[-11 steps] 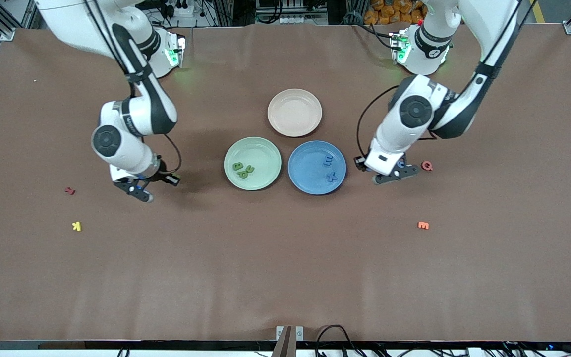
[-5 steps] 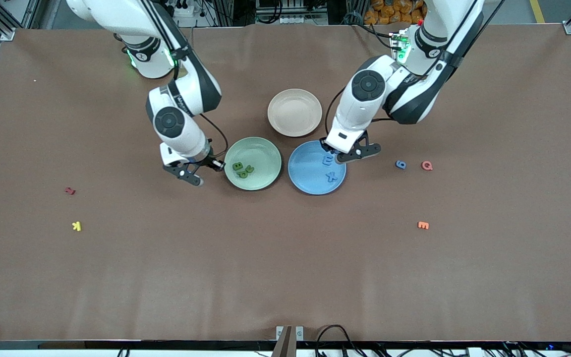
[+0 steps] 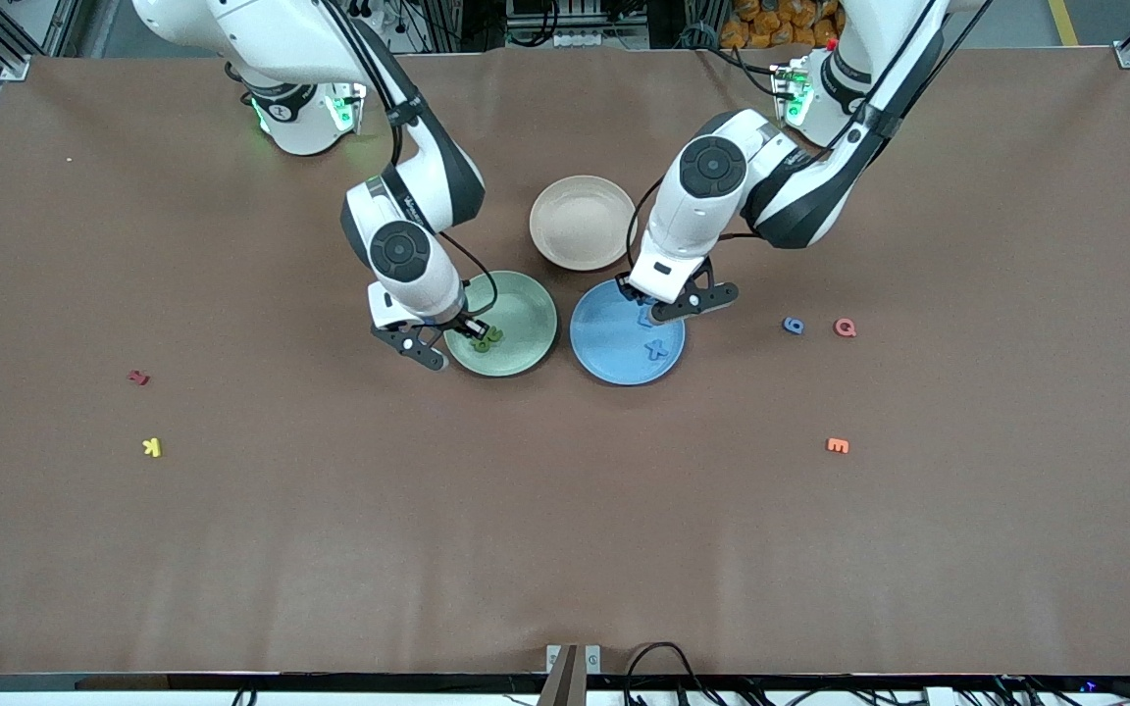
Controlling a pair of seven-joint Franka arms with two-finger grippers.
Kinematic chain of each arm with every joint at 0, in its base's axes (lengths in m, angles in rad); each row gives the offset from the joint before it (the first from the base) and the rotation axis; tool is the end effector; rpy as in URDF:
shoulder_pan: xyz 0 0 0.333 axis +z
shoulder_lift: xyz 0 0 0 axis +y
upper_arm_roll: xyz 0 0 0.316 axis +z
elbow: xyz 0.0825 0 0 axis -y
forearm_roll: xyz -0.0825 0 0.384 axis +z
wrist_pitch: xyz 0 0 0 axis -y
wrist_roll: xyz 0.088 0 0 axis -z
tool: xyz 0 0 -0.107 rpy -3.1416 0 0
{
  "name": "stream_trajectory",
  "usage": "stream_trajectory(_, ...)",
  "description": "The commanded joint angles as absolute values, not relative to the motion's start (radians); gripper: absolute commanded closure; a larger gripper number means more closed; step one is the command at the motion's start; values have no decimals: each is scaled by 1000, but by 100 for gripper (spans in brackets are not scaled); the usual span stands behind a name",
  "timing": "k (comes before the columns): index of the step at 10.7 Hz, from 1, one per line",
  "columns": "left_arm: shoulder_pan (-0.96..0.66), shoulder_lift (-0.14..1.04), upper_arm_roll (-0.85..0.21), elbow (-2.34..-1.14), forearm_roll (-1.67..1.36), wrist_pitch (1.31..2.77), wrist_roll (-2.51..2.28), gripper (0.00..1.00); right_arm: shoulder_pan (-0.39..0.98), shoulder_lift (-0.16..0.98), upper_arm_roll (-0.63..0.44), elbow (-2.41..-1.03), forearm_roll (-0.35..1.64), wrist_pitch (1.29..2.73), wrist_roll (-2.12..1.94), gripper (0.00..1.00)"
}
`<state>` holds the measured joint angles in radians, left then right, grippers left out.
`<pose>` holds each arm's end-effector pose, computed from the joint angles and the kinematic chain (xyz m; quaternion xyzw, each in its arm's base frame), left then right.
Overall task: Sort letters by color into matching plates
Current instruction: 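Place the N on the green plate while the left gripper places the c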
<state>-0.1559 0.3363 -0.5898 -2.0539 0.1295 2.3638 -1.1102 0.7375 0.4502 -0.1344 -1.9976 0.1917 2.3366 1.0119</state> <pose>0.4429 -0.3933 0.3025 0.9874 0.1506 -0.0258 0.0422 0.4890 0.3425 0.2253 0.9620 -0.2657 -0.0617 0.0125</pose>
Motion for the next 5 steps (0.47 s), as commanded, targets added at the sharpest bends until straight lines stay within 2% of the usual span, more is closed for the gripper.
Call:
stream_trajectory(1, -167, 374, -584, -2010, 155, 2342, -1135, 23, 752, 500, -123, -1928, 224, 2315, 1068, 77)
stream_trajectory(3, -169, 373, -583, -2011, 156, 2341, -1135, 19, 752, 503, -123, -1928, 224, 2315, 1069, 77)
stream_trajectory(4, -169, 373, -583, -2011, 158, 2326, -1135, 19, 752, 503, -123, -1927, 224, 2315, 1069, 50)
stream_trajectory(5, -163, 370, -583, -2011, 173, 2298, -1132, 19, 752, 502, -123, -1927, 229, 2309, 1081, 1)
